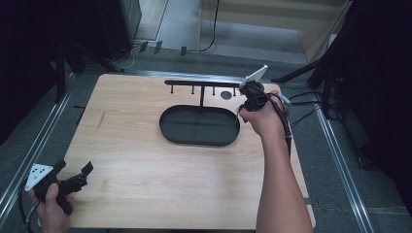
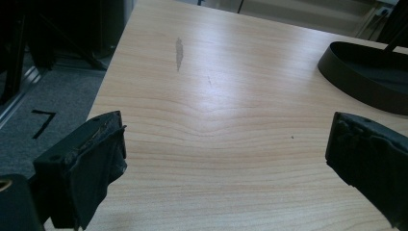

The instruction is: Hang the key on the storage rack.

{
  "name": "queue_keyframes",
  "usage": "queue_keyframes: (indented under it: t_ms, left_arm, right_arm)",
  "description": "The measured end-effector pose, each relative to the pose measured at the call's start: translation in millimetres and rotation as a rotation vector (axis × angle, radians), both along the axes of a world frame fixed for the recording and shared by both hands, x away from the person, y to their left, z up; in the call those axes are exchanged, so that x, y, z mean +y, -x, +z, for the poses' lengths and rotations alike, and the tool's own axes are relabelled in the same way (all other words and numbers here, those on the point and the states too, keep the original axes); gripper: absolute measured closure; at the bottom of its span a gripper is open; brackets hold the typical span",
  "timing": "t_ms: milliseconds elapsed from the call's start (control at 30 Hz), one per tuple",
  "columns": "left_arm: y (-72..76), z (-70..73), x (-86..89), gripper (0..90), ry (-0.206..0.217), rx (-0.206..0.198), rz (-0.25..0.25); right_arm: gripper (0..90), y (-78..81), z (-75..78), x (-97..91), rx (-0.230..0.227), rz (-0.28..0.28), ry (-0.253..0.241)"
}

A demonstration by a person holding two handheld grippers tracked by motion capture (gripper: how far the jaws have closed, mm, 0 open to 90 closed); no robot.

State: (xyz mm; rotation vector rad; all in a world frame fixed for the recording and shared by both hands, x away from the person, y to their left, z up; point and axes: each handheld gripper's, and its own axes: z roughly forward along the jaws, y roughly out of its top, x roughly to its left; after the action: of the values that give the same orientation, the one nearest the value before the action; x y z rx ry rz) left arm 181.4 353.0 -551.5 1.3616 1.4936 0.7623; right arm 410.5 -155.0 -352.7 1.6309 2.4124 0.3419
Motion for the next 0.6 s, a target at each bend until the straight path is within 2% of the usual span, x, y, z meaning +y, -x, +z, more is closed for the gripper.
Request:
queue_keyframes:
  t_ms: [267,600]
  left_arm:
    - [0.3,0.1,0.0,0.6,0.000,0.002,-0.003]
    - [0.0,0.0,-0.1,0.6,0.003,0.002,-0.004]
  right_arm:
    - [86.8,-10.0,11.2,11.2,-0.044,-0.022,-0.005]
    - [86.7,-18.0,14.9,12.3,-0.058,-0.050,-0.002]
